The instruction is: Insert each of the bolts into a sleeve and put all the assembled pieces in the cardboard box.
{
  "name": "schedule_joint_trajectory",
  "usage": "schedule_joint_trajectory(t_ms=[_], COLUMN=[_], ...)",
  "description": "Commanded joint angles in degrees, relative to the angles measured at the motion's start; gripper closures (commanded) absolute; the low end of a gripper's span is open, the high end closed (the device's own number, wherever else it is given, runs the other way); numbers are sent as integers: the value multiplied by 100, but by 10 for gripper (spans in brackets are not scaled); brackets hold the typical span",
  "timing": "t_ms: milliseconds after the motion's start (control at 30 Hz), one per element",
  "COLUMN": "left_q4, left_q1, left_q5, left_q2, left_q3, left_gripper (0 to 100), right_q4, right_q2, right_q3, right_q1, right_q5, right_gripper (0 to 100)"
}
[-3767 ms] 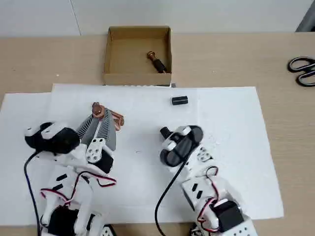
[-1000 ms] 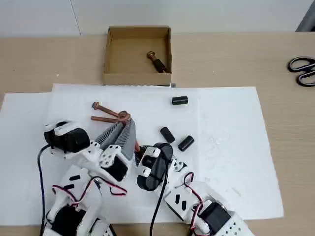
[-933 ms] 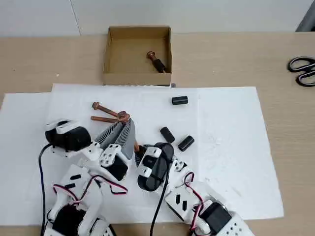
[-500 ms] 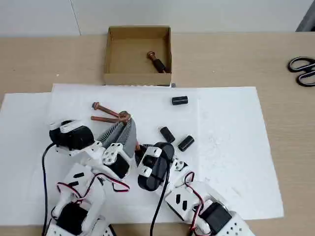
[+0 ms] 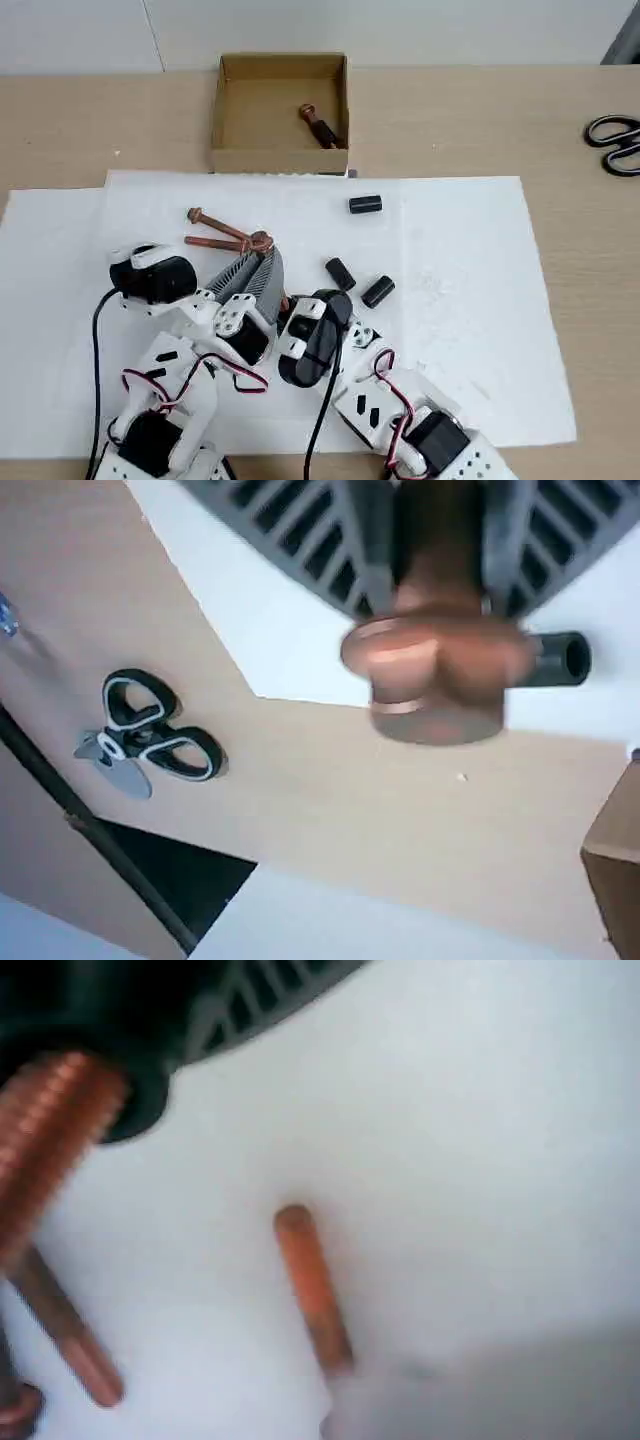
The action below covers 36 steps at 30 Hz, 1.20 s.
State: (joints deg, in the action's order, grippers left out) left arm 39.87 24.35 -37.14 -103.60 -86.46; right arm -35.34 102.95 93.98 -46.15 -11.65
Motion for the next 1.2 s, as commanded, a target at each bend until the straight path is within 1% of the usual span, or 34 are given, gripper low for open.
schedule_joint_trajectory(t_ms=[0, 167, 267, 400, 500, 667, 867, 967, 1067, 1167], left_q4=[360, 765, 809, 826, 1011, 1389, 1424, 1591, 1776, 1767], left_q1=[176, 185, 193, 536, 695, 721, 738, 738, 747, 747], left_q5=[-26, 167, 167, 167, 167, 176, 193, 422, 466, 527], left_q2=[-35, -35, -35, -26, -26, -35, -26, -35, -35, -35], left_q3=[347, 488, 479, 426, 286, 233, 101, -66, -84, -75], left_gripper=[994, 994, 994, 994, 994, 994, 994, 994, 994, 993], right_q4=[13, 13, 13, 22, 22, 13, 31, 22, 13, 13], right_q2=[92, 92, 92, 92, 92, 92, 92, 92, 92, 84], right_q3=[-369, -457, -457, -457, -510, -615, -624, -703, -800, -800], right_q1=[189, 207, 207, 207, 207, 207, 207, 207, 207, 207], right_q5=[53, 53, 53, 35, 26, 26, 26, 26, 18, 18], right_gripper=[996, 996, 996, 996, 996, 996, 996, 996, 996, 996])
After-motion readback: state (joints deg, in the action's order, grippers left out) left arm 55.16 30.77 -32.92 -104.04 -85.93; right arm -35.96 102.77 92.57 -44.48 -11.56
